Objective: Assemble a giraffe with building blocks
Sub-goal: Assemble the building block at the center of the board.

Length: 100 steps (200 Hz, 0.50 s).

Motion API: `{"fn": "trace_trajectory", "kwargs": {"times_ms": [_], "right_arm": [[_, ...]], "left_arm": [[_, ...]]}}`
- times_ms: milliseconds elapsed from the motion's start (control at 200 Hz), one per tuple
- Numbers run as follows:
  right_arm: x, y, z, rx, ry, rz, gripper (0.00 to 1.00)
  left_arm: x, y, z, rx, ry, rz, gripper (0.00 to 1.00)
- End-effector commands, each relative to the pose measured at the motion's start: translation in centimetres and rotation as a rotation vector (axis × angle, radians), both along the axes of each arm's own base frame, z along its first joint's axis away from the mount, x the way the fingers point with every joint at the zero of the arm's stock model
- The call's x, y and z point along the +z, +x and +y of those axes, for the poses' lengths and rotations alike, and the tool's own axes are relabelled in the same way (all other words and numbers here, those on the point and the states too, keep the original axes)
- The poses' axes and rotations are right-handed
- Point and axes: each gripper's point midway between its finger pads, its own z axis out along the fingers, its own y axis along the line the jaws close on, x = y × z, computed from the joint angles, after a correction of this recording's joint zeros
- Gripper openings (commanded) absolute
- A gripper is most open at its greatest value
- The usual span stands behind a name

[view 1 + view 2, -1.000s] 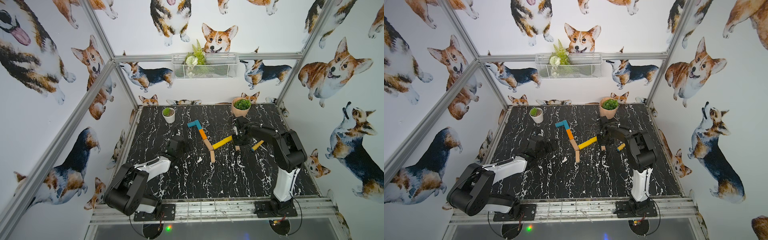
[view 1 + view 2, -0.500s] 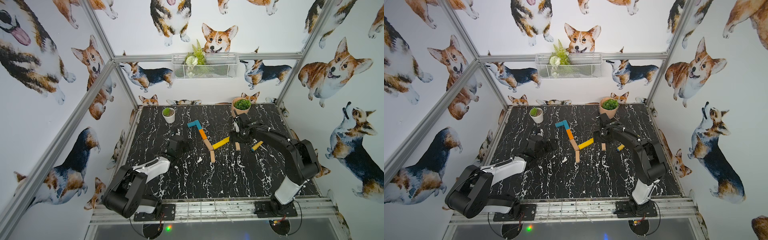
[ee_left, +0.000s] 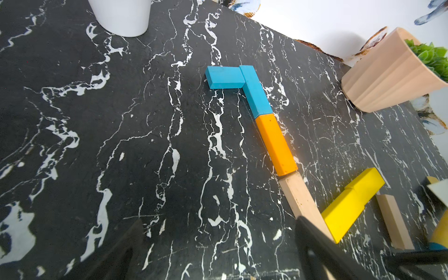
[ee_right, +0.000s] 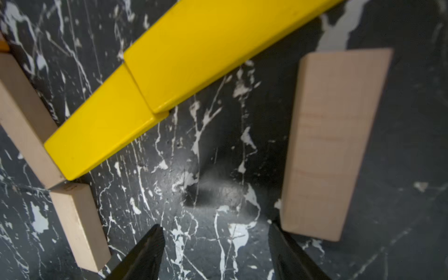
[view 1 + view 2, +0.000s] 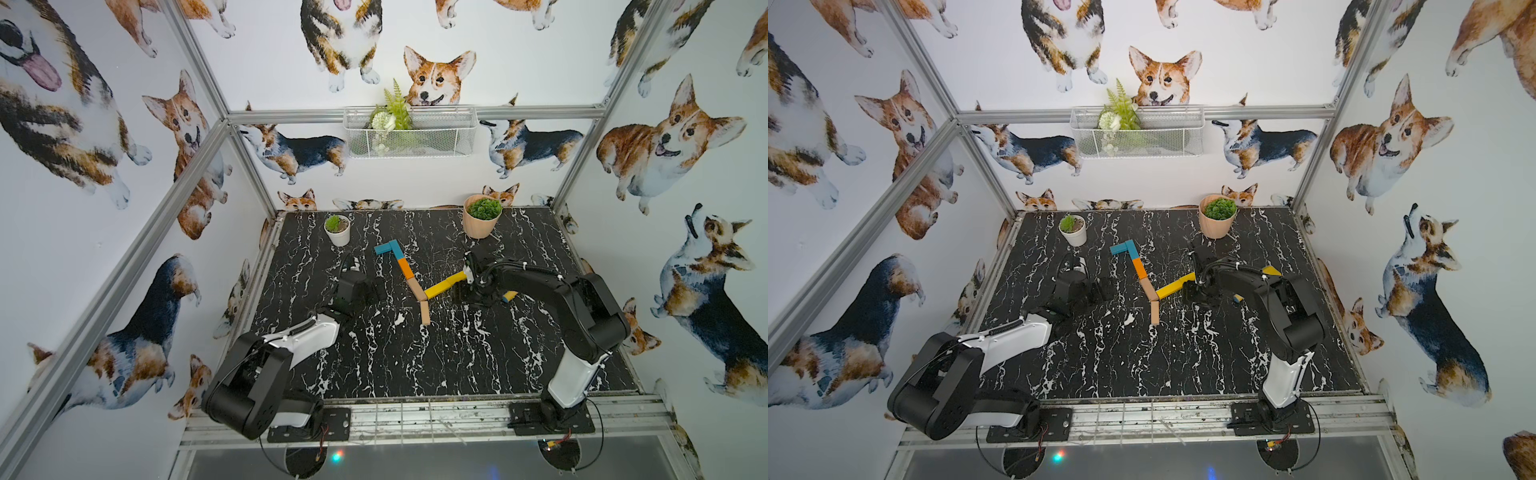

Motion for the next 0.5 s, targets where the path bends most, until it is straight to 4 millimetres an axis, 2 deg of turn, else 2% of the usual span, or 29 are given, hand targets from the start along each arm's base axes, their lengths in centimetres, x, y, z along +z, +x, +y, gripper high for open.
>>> {"fn": "trace_trajectory", "kwargs": {"times_ms": [0,496], "right_arm": [[-0.4,0.5,-1.6,-0.053,-0.003,0.004,0.71],[0.0,2.2,-3.0,-0.050,-0.064,-0.021,0.71]], "left_arm": [[0.3,0.1,0.2,0.006,0.010,-0.014,1.00],[0.3,0.0,0.4,0.010,0.021,-0.019,1.00]]}}
